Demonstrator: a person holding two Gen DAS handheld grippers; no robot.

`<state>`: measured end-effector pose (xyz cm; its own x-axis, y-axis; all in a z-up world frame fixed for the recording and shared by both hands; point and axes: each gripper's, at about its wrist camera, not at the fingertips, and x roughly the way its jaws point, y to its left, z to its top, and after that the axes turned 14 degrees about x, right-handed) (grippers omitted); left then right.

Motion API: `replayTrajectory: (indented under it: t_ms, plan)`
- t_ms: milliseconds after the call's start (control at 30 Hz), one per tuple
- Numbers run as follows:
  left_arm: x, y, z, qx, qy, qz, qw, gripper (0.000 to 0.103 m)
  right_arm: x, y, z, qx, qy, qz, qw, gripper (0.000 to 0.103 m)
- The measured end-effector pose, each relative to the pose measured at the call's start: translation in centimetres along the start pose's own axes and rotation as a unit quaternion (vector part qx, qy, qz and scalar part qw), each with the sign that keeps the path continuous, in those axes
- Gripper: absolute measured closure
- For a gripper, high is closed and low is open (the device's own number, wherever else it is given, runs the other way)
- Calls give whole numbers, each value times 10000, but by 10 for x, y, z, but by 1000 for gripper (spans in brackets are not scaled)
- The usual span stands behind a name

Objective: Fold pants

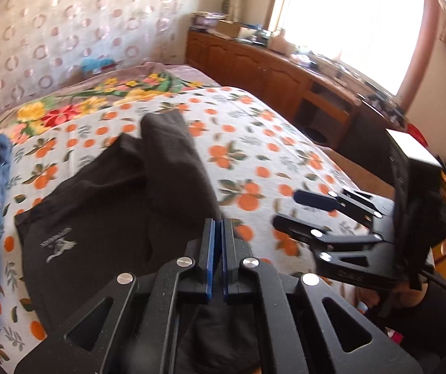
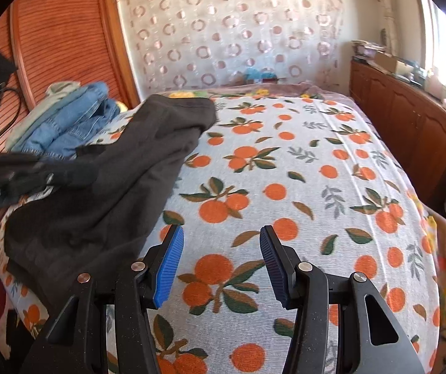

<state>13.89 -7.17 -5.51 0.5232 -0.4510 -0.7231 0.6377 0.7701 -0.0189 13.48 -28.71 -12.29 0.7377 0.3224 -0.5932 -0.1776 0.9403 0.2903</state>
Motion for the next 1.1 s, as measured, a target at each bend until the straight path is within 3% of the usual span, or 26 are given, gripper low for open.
replayTrajectory:
  t_ms: [167, 367, 633, 867, 967, 1100]
  plan:
    - [1, -4, -3, 25, 94, 25, 9999, 97, -1, 0, 0, 44, 3, -8, 10000, 50]
    - [-22, 17, -9, -229, -88, 214, 9995, 77, 1, 2, 3, -22, 123, -62, 9999, 50]
    - [-26, 64, -17, -477, -99, 557, 9973, 77, 6, 12, 17, -241, 271, -81, 9993, 50]
    - [-11, 97, -16, -576, -63, 804, 9951, 76, 13, 43, 62, -379, 112, 469, 9981, 50]
    - [-4, 106, -18, -544, -49, 1015, 9933, 43, 29, 65, 78, -540, 163, 712, 9959, 50]
    - [4, 118, -19, -626, -22, 995, 9931, 35, 55, 80, 88, -739, 348, 854, 9930, 50]
